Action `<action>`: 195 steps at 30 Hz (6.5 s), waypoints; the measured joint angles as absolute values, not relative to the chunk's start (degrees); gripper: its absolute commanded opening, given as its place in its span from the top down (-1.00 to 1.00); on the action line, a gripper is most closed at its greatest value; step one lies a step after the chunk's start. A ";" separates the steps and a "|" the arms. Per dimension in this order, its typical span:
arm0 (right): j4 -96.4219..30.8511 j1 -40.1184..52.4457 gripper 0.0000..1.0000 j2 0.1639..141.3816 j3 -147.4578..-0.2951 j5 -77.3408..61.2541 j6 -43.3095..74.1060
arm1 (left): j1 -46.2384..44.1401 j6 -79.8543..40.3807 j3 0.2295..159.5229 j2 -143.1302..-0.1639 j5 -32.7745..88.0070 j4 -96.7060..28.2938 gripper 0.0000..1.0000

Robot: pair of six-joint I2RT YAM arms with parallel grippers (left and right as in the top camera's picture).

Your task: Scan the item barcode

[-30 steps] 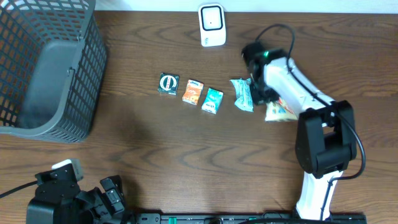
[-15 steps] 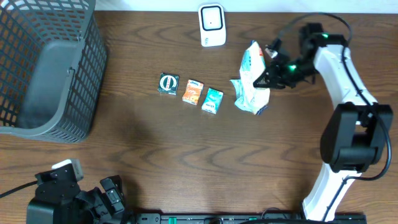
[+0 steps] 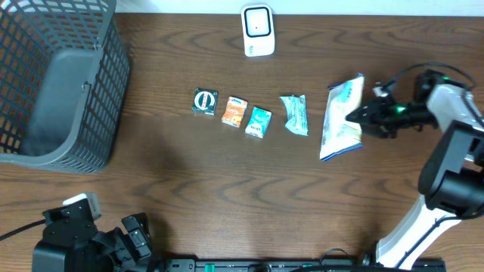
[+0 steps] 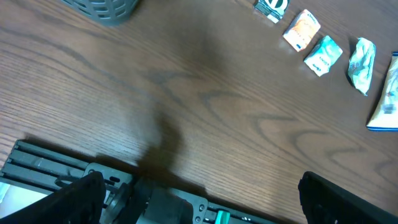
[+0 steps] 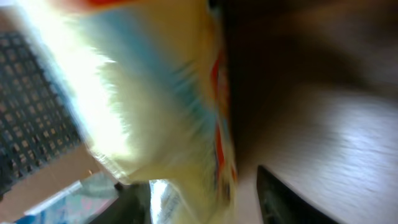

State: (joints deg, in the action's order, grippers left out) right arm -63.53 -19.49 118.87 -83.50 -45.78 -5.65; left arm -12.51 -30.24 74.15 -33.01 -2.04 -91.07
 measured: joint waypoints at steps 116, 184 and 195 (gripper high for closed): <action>-40.53 -15.03 0.80 114.08 -66.11 -41.04 -3.97 | -12.51 -30.22 74.15 -33.04 -2.02 -91.09 -0.96; -58.96 5.37 -0.62 106.94 -83.35 -14.63 -9.41 | -12.51 -30.24 74.15 -33.04 -2.04 -91.09 -0.95; -77.69 4.69 -0.85 112.77 -83.13 -17.41 -10.61 | -12.51 -30.24 74.15 -33.04 -2.04 -91.09 -0.96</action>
